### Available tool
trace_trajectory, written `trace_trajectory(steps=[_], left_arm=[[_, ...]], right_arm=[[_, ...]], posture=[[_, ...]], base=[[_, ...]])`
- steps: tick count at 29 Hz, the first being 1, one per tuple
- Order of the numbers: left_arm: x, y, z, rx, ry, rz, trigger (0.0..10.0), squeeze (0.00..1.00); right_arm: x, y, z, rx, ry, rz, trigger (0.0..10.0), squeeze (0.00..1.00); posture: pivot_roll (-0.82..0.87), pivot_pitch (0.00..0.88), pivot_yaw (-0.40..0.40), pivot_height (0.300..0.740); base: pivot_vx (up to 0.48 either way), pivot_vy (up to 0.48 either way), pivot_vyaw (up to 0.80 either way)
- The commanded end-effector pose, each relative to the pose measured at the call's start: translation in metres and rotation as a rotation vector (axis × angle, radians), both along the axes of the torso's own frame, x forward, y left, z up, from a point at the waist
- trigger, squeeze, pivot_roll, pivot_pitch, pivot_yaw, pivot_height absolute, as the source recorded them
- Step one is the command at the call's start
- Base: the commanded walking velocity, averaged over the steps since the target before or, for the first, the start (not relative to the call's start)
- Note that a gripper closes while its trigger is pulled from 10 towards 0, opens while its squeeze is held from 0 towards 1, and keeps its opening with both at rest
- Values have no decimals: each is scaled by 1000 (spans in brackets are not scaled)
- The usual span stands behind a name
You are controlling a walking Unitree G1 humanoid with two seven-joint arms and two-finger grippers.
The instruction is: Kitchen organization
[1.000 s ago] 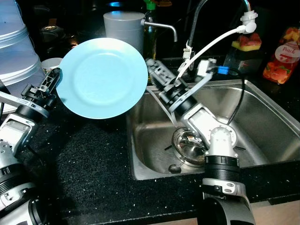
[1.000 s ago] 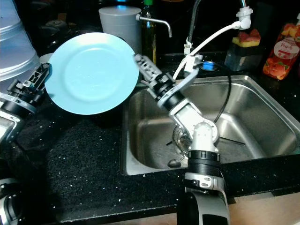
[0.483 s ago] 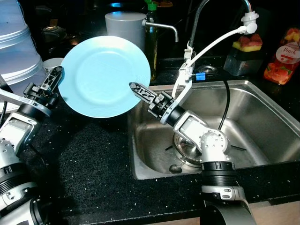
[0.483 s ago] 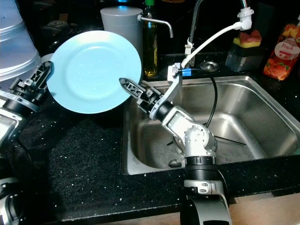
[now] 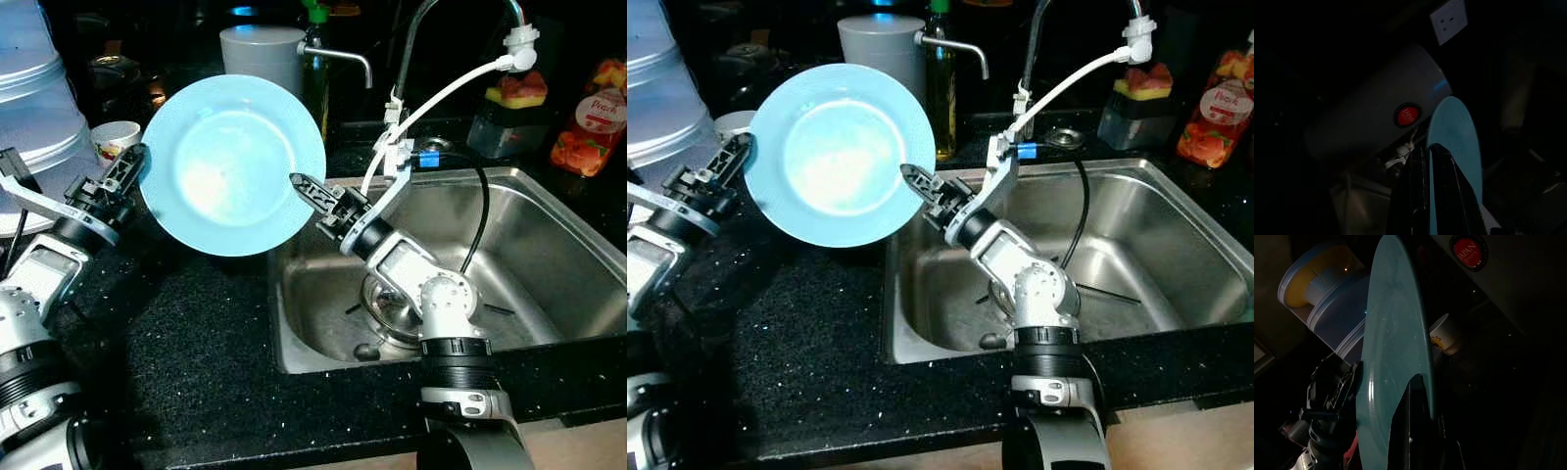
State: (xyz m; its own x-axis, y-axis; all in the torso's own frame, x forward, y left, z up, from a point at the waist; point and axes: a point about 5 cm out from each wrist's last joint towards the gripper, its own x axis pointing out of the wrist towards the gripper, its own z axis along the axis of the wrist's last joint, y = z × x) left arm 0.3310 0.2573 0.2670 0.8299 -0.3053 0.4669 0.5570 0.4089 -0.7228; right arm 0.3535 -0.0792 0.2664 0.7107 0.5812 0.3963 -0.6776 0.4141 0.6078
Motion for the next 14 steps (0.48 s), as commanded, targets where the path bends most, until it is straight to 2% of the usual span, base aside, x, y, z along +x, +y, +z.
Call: trace_trajectory(steps=[1,3,4,5,6,7,11,14], left_arm=[[-1,3,-4,44,35,22,0,0],[0,2,-4,66,42,29,0,0],[1,1,-5,89,58,39,1882,0],[1,1,-5,89,58,39,1882,0],[3,0,-6,128,66,46,10000,965],[4,0,-6,127,70,51,10000,1000],[6,4,-5,107,74,80,10000,1000],[11,14,-10,124,135,180,10000,1000]], right_arm=[[-1,-3,0,23,-8,-13,0,0],[0,-4,0,29,-9,-21,0,0],[0,-5,1,34,-12,-27,0,0],[0,-5,1,34,-12,-27,0,0],[1,-8,3,54,-24,-45,0,0],[1,-10,5,70,-28,-54,0,0],[5,-19,9,114,-28,-96,0,0],[9,-34,13,187,-13,-140,0,0]], posture=[[29,47,49,740],[29,47,51,740],[30,47,51,740],[30,47,51,740],[29,47,52,740],[30,48,51,740],[30,48,51,740],[28,44,52,740]], base=[[0,0,0],[0,0,0],[0,0,0],[0,0,0],[0,0,0],[0,0,0],[0,0,0],[0,0,0]])
